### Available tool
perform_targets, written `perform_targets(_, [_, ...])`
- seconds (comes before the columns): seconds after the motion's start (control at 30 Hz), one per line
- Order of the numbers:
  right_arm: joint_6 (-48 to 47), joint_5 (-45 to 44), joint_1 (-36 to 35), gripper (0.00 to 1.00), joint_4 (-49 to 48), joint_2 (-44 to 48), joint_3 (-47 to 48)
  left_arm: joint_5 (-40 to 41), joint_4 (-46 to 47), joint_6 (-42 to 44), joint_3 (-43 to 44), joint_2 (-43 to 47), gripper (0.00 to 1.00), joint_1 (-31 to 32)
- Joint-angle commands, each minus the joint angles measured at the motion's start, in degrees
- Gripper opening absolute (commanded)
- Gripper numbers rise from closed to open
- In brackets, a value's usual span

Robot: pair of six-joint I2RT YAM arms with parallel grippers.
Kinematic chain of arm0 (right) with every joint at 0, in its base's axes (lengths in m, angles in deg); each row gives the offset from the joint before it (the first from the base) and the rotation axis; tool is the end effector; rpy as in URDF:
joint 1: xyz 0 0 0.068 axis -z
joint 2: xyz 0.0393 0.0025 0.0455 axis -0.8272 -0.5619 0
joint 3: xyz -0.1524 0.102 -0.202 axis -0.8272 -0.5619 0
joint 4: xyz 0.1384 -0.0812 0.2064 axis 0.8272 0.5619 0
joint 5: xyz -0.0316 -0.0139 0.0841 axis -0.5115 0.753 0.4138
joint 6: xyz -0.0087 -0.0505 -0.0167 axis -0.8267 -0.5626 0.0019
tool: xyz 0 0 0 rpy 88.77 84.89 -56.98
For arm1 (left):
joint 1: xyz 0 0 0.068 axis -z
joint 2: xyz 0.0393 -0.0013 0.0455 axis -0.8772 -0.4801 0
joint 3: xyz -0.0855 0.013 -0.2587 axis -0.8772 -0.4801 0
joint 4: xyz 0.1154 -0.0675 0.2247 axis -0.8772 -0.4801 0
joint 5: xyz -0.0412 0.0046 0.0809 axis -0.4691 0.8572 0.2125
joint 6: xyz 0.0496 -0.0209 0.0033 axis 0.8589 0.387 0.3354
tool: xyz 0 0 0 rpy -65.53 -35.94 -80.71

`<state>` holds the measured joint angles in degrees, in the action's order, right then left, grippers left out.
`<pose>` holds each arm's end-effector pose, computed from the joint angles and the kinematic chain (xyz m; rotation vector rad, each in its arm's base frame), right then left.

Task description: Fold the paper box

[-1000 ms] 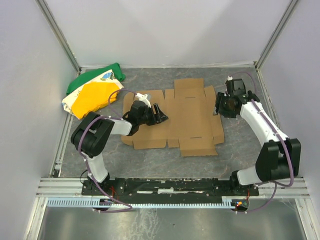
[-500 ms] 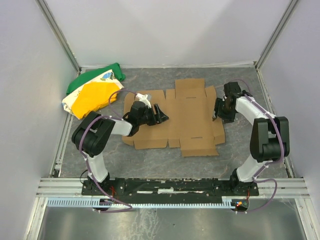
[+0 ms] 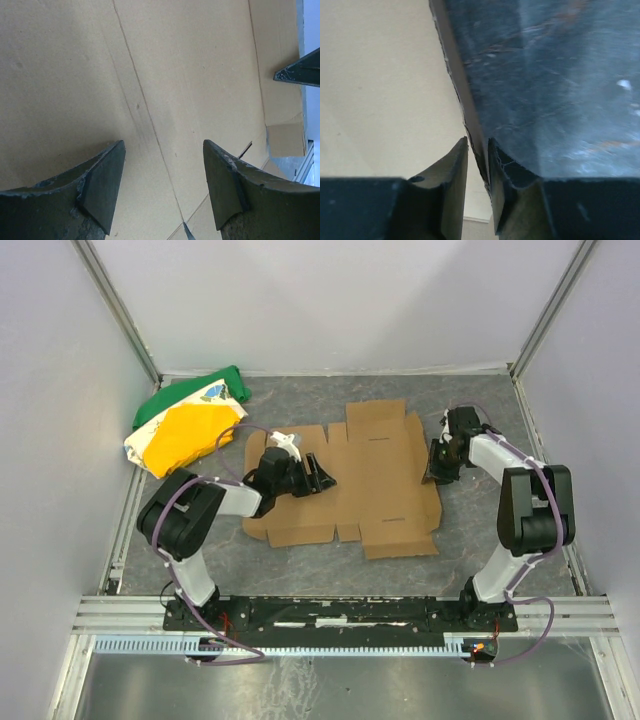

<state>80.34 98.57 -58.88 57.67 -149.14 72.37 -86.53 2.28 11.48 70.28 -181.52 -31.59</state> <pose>0.3350 0.0234 0.1784 0.3696 2.7697 0.3119 0.2900 -0.1772 0.1264 -0.0195 2.2669 -0.9984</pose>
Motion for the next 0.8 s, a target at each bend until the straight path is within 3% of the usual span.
perform_targets(0.0, [-0.1, 12.7, -0.4, 0.22, -2.3, -0.9, 1.5, 2.0, -16.1, -0.8, -5.2, -0.1, 0.73, 0.6])
perform_targets(0.07, [-0.1, 12.2, -1.0, 0.08, -0.6, -0.1, 2.3, 2.2, -16.7, -0.9, -5.9, 1.5, 0.73, 0.7])
perform_targets(0.13, [-0.4, 10.1, -2.0, 0.02, 1.6, 2.1, 3.0, 2.3, -17.1, -1.0, -6.6, 3.1, 0.73, 0.6])
perform_targets(0.57, [-3.3, 3.3, -3.5, 0.02, 22.3, 18.3, 18.7, 1.9, -17.5, -4.3, -6.4, 9.4, 0.73, 3.5])
perform_targets(0.77, [-3.8, 2.2, -6.5, 0.02, 28.4, 20.1, 25.3, 1.6, -18.4, -8.0, -7.9, 24.9, 0.73, 3.7])
